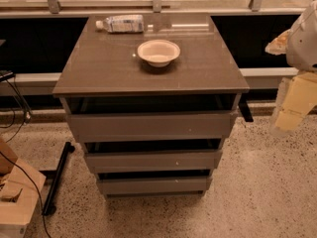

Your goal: Open middle drawer

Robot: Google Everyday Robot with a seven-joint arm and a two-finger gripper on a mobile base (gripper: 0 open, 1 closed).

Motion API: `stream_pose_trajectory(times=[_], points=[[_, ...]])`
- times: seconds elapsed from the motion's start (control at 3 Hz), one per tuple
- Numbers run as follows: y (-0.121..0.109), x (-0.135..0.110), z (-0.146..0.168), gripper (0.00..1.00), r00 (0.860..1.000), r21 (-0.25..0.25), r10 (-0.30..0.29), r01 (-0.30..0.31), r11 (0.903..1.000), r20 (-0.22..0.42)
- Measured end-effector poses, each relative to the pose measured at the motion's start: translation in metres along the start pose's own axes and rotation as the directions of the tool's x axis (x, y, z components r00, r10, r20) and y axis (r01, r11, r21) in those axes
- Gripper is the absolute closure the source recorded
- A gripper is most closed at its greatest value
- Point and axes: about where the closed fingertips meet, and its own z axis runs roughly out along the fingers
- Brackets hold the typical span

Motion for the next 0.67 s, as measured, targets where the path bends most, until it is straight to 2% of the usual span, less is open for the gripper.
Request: stream_pose_trajectory(times=[0.33,0.67], points=[[0.0,0.0,0.0,0.0,1.0,0.0,0.0,0.0,1.0,0.0],[0.006,-0.011,0.011,0.0,0.999,-0.024,-0.013,0.014,0.9996,0.036]])
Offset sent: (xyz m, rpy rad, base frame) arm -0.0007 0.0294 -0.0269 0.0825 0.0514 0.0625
